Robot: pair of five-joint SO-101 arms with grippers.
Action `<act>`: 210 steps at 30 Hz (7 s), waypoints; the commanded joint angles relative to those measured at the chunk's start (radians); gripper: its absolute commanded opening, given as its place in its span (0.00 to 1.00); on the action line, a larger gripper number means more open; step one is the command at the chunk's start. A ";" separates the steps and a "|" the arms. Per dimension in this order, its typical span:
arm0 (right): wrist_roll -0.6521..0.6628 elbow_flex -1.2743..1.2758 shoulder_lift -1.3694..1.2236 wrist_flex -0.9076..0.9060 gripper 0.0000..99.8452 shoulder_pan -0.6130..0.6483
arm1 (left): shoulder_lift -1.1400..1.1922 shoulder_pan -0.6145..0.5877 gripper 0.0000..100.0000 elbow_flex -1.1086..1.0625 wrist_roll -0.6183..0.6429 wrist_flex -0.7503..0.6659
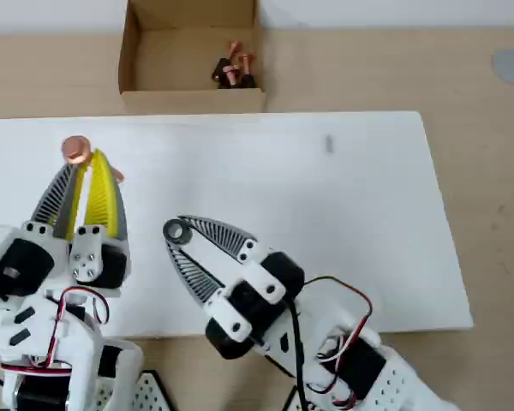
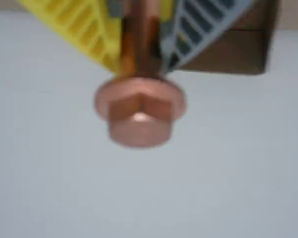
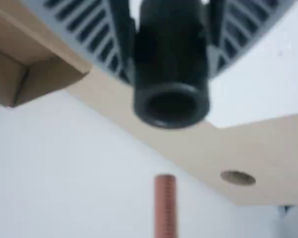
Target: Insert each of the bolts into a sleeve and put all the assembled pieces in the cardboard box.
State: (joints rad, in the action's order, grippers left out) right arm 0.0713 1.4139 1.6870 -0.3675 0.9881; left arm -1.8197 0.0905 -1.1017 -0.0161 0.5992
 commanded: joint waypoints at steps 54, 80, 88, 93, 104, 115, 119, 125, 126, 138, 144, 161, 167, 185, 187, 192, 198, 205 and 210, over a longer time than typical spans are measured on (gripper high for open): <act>-0.012 0.111 0.025 0.068 0.01 0.013 | 0.001 0.342 0.01 0.334 0.023 0.393; -0.012 0.114 0.025 0.068 0.01 0.008 | -0.001 0.345 0.01 0.308 0.031 0.465; -0.012 0.114 0.025 0.068 0.01 0.008 | -0.001 0.345 0.01 0.265 0.031 0.463; -0.012 0.114 0.025 0.068 0.01 0.008 | -0.001 0.345 0.01 0.227 0.031 0.463; -0.012 0.114 0.025 0.068 0.01 0.008 | -0.001 0.344 0.01 0.226 0.028 0.465; -0.012 0.113 0.025 0.068 0.01 0.007 | -0.001 0.339 0.01 0.216 -0.029 0.534; -0.009 0.113 0.022 0.068 0.01 0.005 | -0.001 0.338 0.07 0.218 -0.049 0.535; -0.009 0.111 0.024 0.061 0.01 0.005 | -0.001 0.338 0.10 0.222 -0.054 0.535; -0.008 0.111 0.024 0.061 0.01 0.002 | -0.001 0.338 0.10 0.222 -0.054 0.535; -0.012 0.107 0.024 0.061 0.01 -0.105 | -0.001 0.336 0.17 0.227 -0.054 0.611; -0.011 0.108 0.022 0.063 0.01 -0.113 | 0.001 0.336 0.17 0.261 -0.071 0.612; -0.124 -0.183 -0.260 0.117 0.01 -0.456 | 0.180 -0.196 0.00 0.270 -0.103 0.542; -0.124 -0.437 -0.671 0.296 0.01 -0.472 | 0.163 -0.196 0.01 0.137 -0.103 0.539; -0.126 -1.187 -1.848 0.632 0.01 -0.535 | -0.004 -0.206 0.01 -0.028 -0.107 0.517; -0.126 -1.308 -1.966 0.634 0.01 -0.545 | -0.004 -0.206 0.01 -0.029 -0.107 0.520; -0.126 -1.606 -2.242 0.631 0.01 -0.572 | -0.004 -0.206 0.01 -0.023 -0.109 0.520; -0.126 -1.965 -2.540 0.618 0.01 -0.588 | -0.004 -0.206 0.01 -0.029 -0.104 0.522; -0.124 -2.365 -2.838 0.439 0.01 -0.588 | -0.004 -0.206 0.01 -0.032 -0.104 0.522; -0.120 -2.625 -3.008 0.301 0.01 -0.588 | -0.004 -0.206 0.01 -0.038 -0.104 0.548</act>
State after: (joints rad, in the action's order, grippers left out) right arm -0.0437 -0.9996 -1.3004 -0.0069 0.4112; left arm -1.8197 -0.1059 -1.1477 -0.1189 1.1377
